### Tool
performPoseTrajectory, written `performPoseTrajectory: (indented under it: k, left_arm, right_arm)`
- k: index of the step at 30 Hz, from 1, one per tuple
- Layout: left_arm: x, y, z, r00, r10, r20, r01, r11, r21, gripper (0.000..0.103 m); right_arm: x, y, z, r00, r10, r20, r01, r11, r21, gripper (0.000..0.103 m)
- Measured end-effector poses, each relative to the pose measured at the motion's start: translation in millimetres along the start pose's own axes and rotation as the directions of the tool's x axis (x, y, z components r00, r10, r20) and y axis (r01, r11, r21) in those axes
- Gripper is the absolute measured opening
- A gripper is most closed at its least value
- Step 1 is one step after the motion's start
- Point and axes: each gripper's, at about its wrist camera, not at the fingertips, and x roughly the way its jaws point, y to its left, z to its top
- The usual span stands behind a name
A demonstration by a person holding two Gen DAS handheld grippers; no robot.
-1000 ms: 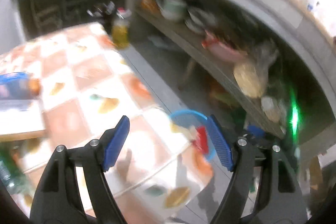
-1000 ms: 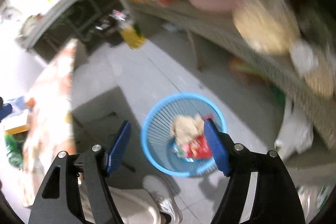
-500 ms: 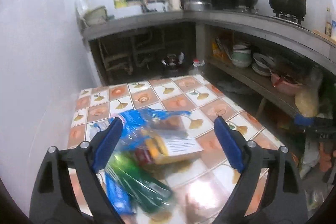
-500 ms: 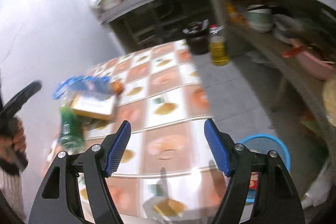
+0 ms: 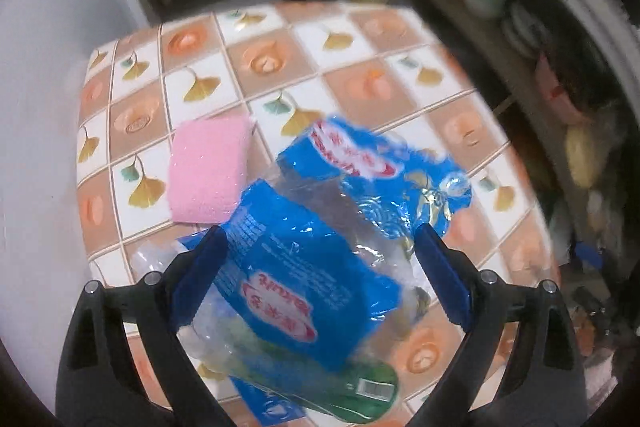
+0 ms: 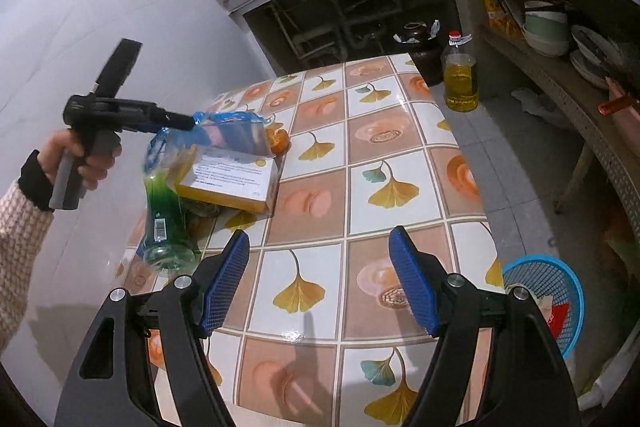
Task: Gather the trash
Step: 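Grasp the blue Yakult plastic bag with the left gripper and lift it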
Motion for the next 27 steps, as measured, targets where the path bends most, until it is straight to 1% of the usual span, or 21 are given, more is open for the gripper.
performPoseTrajectory:
  k: [2, 5, 8, 11, 12, 13, 14, 15, 16, 17, 21, 26, 27]
  left_arm:
    - [5.3, -0.1, 0.7, 0.999, -0.012, -0.036, 0.012, 1.000, 0.011, 0.091]
    - [11.7, 1.8, 1.7, 0.998, -0.003, -0.055, 0.004, 1.000, 0.004, 0.090]
    - [12.0, 5.7, 2.9, 0.999, 0.000, -0.037, -0.001, 1.000, -0.022, 0.087]
    - [4.6, 6.1, 3.2, 1.000, -0.001, -0.003, 0.001, 0.999, -0.034, 0.079]
    - [2.2, 6.9, 2.7, 1.000, 0.001, 0.006, -0.001, 0.999, -0.043, 0.072]
    - [0.2, 7.6, 2.8, 1.000, -0.008, 0.013, 0.009, 0.999, -0.051, 0.056]
    - [-1.6, 10.0, 2.3, 1.000, -0.023, 0.016, 0.024, 0.997, -0.069, 0.050]
    - [-2.1, 11.1, 2.5, 1.000, -0.023, 0.018, 0.024, 0.997, -0.078, 0.047]
    - [-3.4, 13.2, 1.8, 0.999, -0.024, 0.027, 0.026, 0.996, -0.089, 0.038]
    - [-4.3, 14.8, 1.1, 0.999, -0.030, 0.034, 0.033, 0.995, -0.097, 0.032]
    - [-9.7, 22.8, -2.1, 0.997, -0.039, 0.070, 0.048, 0.989, -0.138, 0.024]
    - [-21.7, 32.9, -7.2, 0.989, -0.054, 0.135, 0.079, 0.979, -0.189, 0.004]
    - [-25.0, 34.7, -8.6, 0.987, -0.057, 0.153, 0.087, 0.977, -0.197, 0.003]
  right_arm:
    - [4.0, -1.0, 0.9, 1.000, 0.000, -0.006, 0.000, 1.000, 0.004, 0.070]
    - [9.1, -1.8, 0.7, 1.000, 0.006, -0.018, -0.006, 1.000, 0.004, 0.070]
    - [12.0, -1.2, 0.2, 1.000, 0.010, -0.023, -0.010, 1.000, 0.002, 0.070]
    - [14.2, -1.6, 0.2, 0.999, 0.016, -0.029, -0.016, 1.000, 0.007, 0.070]
    - [14.9, -1.6, 0.1, 0.999, 0.016, -0.030, -0.016, 1.000, 0.007, 0.070]
    - [15.3, -1.4, -0.2, 0.999, 0.017, -0.031, -0.017, 1.000, 0.006, 0.070]
    - [15.9, -1.3, -0.3, 0.999, 0.018, -0.031, -0.018, 1.000, 0.005, 0.070]
    - [15.8, -1.0, -0.4, 0.999, 0.019, -0.030, -0.019, 1.000, 0.003, 0.070]
    - [15.8, -0.1, 0.3, 0.999, 0.019, -0.029, -0.019, 1.000, 0.003, 0.070]
    - [15.2, 0.5, 0.4, 0.999, 0.020, -0.028, -0.020, 1.000, 0.000, 0.070]
    - [14.3, 2.4, 0.8, 0.999, 0.022, -0.025, -0.023, 1.000, -0.007, 0.070]
    - [12.4, 6.2, 1.0, 0.999, 0.023, -0.023, -0.023, 1.000, -0.018, 0.070]
    - [12.5, 8.0, 1.5, 0.999, 0.026, -0.022, -0.026, 0.999, -0.025, 0.070]
